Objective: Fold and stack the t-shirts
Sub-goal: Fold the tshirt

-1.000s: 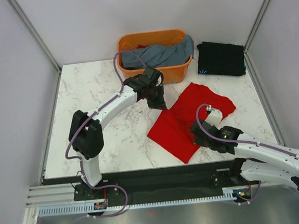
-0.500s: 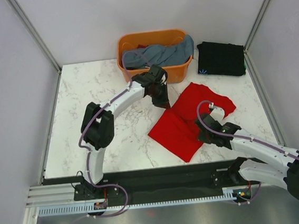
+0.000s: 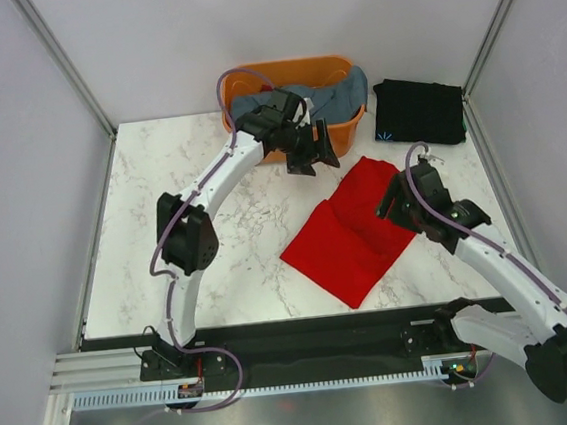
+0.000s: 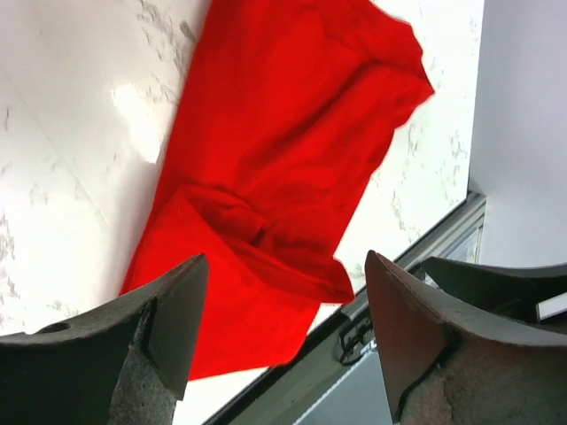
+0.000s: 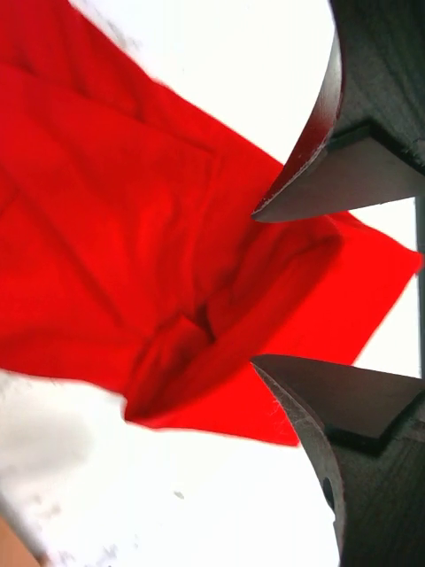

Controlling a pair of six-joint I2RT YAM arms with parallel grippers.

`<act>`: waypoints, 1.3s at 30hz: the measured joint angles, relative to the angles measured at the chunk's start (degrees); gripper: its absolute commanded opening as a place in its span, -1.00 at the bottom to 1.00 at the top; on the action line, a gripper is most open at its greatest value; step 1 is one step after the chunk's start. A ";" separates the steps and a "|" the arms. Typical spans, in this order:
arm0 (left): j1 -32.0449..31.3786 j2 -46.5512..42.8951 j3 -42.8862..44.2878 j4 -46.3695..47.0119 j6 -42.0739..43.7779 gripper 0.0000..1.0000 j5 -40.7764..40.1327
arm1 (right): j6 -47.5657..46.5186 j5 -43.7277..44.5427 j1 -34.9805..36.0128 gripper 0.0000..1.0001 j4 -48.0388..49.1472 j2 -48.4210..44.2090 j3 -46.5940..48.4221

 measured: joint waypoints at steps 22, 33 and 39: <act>-0.24 -35.98 -59.10 8.46 0.68 0.47 -3.41 | 0.72 -12.26 5.81 0.12 14.23 15.19 -11.80; -0.24 -38.38 -62.84 12.41 0.70 0.49 -4.63 | -3.17 -10.88 -3.34 0.32 7.45 4.98 -15.91; -0.76 -37.68 -67.87 16.92 0.61 0.42 -4.48 | -4.04 -10.32 -3.34 0.38 0.94 -2.91 -12.92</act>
